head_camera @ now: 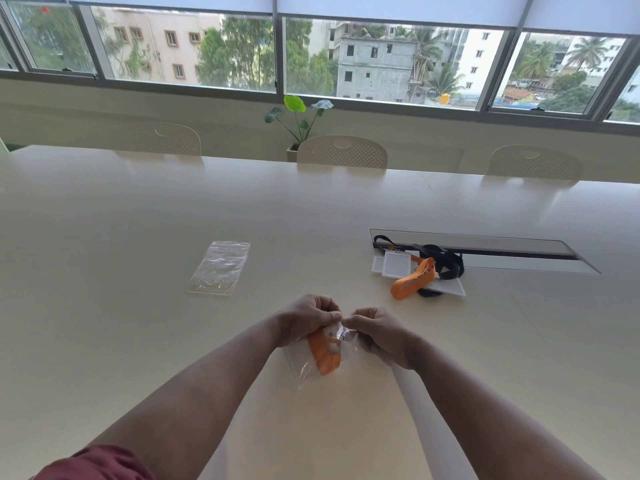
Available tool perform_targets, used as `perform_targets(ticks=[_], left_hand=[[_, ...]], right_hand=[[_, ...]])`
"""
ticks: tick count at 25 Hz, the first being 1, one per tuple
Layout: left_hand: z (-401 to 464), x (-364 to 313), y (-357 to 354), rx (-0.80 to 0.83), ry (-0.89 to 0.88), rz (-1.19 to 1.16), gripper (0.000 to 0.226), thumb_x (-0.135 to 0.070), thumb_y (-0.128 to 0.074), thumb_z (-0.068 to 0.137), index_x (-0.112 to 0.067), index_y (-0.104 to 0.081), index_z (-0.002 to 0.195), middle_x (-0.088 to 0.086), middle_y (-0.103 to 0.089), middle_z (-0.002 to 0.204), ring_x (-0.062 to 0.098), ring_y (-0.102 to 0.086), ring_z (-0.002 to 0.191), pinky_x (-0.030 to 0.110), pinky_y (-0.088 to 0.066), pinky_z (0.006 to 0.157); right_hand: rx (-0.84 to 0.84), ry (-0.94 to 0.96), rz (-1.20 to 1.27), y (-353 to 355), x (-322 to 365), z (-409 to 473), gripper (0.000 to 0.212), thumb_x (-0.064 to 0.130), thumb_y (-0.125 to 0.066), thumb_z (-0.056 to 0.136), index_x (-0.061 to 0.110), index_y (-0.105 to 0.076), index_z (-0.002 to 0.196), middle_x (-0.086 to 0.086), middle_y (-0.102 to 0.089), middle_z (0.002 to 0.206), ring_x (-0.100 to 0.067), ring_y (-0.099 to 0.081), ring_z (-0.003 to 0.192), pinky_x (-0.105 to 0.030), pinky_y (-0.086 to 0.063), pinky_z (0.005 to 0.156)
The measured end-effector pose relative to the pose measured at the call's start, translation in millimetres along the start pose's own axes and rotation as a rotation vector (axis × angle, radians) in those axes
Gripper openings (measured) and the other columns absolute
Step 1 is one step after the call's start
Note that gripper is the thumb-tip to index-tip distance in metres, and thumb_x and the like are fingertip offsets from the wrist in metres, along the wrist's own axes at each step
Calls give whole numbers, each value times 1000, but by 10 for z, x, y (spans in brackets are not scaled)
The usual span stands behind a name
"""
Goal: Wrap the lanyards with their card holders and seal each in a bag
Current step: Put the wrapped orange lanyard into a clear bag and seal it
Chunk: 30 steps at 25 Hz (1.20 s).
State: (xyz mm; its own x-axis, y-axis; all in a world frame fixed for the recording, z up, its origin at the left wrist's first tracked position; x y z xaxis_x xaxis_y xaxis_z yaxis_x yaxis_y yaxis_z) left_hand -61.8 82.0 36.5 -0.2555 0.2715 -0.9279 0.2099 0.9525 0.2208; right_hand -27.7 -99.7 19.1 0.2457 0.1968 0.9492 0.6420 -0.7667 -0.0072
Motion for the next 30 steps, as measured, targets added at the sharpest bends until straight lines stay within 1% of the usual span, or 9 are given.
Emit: perform_targets(ticks=[2, 5, 7, 9, 12, 14, 18, 26, 30], left_hand=[[15, 38, -16, -77, -7, -58, 12, -15, -57, 103, -15, -65, 94, 1, -61, 77, 10, -55, 62, 26, -49, 60], [13, 86, -3, -157, -24, -187, 11, -16, -56, 103, -14, -63, 95, 3, -62, 78, 13, -57, 63, 28, -49, 60], [-11, 91, 9, -164, -37, -262, 2, -17, -63, 91, -16, -62, 90, 4, -60, 77, 15, -55, 62, 29, -47, 58], [-33, 97, 32, -148, -51, -297, 16, -17, -68, 76, -15, -62, 91, 5, -59, 78, 16, -55, 63, 28, -45, 56], [-38, 114, 73, -69, -105, -328, 31, -18, -77, 77, -6, -70, 105, 6, -67, 81, 15, -59, 65, 25, -48, 57], [-37, 119, 93, -41, -138, -287, 25, -19, -80, 86, -4, -74, 105, 4, -67, 78, 13, -54, 63, 22, -44, 59], [-31, 111, 85, -43, -152, -238, 12, -15, -75, 91, -10, -75, 102, 3, -70, 85, 13, -54, 71, 22, -44, 65], [-67, 29, 50, 79, -102, -135, 29, -20, -76, 91, -1, -70, 113, 8, -72, 94, 22, -65, 87, 38, -53, 83], [-70, -67, 36, 92, -53, -65, 26, -25, -79, 89, -6, -71, 106, 8, -70, 92, 22, -65, 83, 32, -53, 75]], right_hand=[[-7, 12, 20, -16, -7, -29, 31, 36, -83, 76, 12, -65, 84, -7, -50, 71, -10, -37, 57, -27, -23, 54], [-28, 32, 93, -26, -24, -67, 39, 23, -91, 71, 9, -65, 98, -14, -56, 81, -10, -40, 59, -24, -28, 53], [-98, 65, 132, -25, -19, -92, 39, 13, -90, 73, 8, -66, 103, -13, -66, 83, -8, -46, 55, -19, -35, 48], [-169, 113, 138, -18, -14, -113, 43, 12, -89, 71, 6, -65, 107, -14, -68, 85, -10, -51, 59, -19, -39, 51], [-176, 182, 220, 1, -23, -141, 45, 11, -86, 73, 2, -61, 109, -21, -68, 92, -19, -61, 70, -24, -46, 58], [-132, 228, 365, 8, -37, -151, 35, 2, -78, 80, -2, -58, 110, -29, -67, 97, -30, -69, 79, -35, -58, 70], [-116, 252, 508, 55, -72, -156, 24, 1, -68, 87, -3, -60, 109, -28, -65, 94, -37, -68, 85, -48, -59, 83], [-91, 225, 254, -31, -81, -143, 33, 10, -73, 85, -1, -63, 115, -17, -62, 81, -22, -63, 67, -34, -58, 62], [-110, 233, 218, -44, -62, -172, 42, 8, -75, 84, -9, -54, 117, -19, -61, 80, -24, -61, 67, -35, -57, 64]])
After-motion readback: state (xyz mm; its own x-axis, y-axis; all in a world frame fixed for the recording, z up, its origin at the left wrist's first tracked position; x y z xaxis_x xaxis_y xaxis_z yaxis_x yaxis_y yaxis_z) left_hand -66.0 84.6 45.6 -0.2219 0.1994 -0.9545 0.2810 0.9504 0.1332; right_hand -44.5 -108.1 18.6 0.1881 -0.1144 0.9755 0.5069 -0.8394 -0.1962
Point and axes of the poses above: each hand's wrist, its own z-axis towards the middle knuckle, its own y-axis out of the back of the hand, x = y × z, the point moved 2 cm from there along z, towards the middle knuckle
